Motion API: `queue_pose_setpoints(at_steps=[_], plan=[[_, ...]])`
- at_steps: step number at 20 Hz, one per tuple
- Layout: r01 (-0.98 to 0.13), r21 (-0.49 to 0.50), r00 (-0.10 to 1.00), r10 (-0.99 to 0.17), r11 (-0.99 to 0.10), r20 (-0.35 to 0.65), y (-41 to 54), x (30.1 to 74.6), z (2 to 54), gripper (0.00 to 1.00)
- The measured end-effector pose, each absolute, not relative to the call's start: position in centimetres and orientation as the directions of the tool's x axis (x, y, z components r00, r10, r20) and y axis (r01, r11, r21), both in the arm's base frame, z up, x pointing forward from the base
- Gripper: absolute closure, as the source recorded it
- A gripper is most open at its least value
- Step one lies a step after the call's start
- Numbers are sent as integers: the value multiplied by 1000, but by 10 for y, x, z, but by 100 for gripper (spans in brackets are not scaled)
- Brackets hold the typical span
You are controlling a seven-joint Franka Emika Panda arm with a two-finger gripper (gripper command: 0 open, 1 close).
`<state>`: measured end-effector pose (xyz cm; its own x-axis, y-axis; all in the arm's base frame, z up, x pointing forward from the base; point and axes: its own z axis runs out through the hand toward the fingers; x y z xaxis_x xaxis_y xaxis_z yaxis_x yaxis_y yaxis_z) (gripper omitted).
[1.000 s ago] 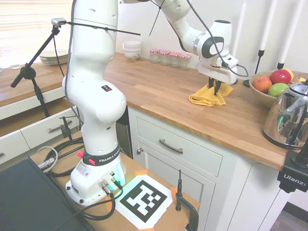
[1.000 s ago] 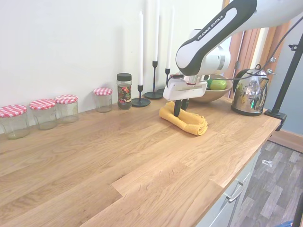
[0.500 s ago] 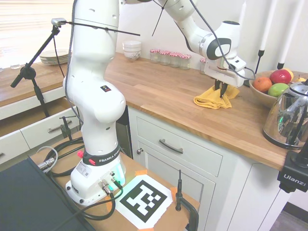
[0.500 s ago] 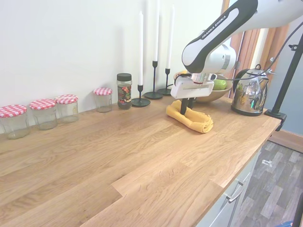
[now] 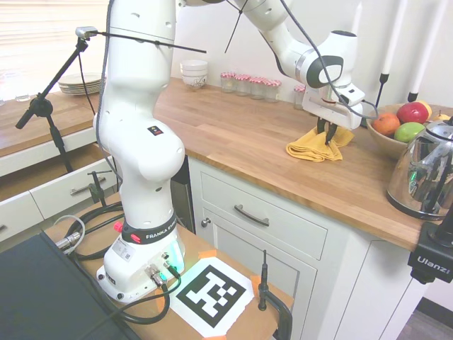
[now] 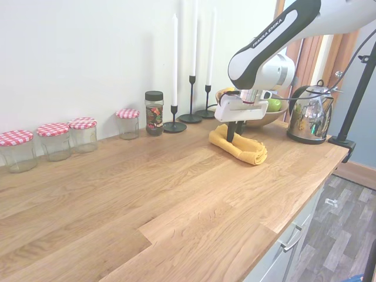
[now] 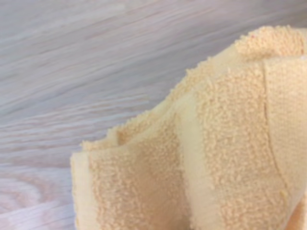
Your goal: Wipe the counter
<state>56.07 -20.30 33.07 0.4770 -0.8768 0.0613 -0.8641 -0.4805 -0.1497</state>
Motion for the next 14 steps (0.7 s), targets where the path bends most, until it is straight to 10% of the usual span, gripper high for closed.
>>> queue_pose_setpoints(at_steps=[14], plan=[[-878, -162, 445, -893, -450, 66, -222, 548, 354, 0]])
